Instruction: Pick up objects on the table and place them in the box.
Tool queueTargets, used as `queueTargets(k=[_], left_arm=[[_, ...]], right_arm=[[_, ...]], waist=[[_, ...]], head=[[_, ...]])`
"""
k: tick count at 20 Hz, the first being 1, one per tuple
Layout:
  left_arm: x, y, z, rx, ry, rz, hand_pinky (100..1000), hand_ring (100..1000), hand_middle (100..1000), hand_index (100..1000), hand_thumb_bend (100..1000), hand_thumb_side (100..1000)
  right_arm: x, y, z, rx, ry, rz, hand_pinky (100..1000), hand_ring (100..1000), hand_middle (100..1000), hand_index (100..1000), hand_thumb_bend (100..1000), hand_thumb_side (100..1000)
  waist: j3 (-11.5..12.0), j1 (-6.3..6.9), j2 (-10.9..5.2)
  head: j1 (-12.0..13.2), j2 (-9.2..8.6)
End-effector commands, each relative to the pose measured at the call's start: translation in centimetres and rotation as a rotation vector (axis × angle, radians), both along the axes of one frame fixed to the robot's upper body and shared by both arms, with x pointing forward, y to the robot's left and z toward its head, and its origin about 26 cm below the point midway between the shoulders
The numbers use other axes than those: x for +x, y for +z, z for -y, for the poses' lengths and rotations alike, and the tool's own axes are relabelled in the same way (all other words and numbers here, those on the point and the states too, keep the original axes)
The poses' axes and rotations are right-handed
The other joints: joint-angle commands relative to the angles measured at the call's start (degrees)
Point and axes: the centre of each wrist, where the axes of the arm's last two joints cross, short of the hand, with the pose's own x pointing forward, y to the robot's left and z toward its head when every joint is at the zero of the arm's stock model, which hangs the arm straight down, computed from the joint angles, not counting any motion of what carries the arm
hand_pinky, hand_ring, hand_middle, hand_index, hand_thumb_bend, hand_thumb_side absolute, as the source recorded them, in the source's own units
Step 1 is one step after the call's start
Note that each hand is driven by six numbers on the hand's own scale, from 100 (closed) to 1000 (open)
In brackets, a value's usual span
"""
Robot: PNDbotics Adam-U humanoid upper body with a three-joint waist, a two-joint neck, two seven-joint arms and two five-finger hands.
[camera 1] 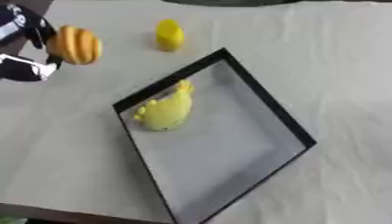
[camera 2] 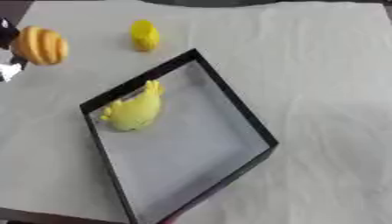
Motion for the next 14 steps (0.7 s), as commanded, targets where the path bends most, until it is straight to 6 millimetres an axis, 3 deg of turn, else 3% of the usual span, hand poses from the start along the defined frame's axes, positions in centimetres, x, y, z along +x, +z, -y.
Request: queueTargets(k=[1, 5, 10, 14], left_arm=[[-3.9, 5.0, 2.4, -0.002, -0.135, 0.186, 689, 533, 513, 587, 157, 100], [-5.6, 6.6, 5.7, 0.027, -0.333, 0.264, 689, 533, 513, 585, 182, 100], [-5.5, 6.2, 9.3, 0.110, -0.525, 0.205, 688, 534, 511, 578, 170, 100], [-5.4, 5.9, 10.5, 0.153, -0.574, 0.158, 688, 534, 511, 577, 163, 100]], right_arm=[[-0.2, 1.7, 0.4, -0.072, 0.004, 0.033, 954, 1000, 666, 780, 100, 602], [-0.4, 2.3, 0.8, -0.106, -0.002, 0.040, 952, 1000, 666, 781, 100, 587], [-0.5, 2.5, 0.9, -0.121, -0.007, 0.031, 948, 1000, 665, 780, 100, 585], [-0.5, 2.4, 0.9, -0.122, -0.009, 0.027, 948, 1000, 665, 780, 100, 585]], waist=[[0.3, -0.03, -0.78], [0.6, -0.22, -1.19], [0.9, -0.51, -1.69], [1.2, -0.58, -1.80]], head=[[-0.4, -0.11], [-0.1, -0.28], [-1.8, 0.36], [-2.9, 0.73]])
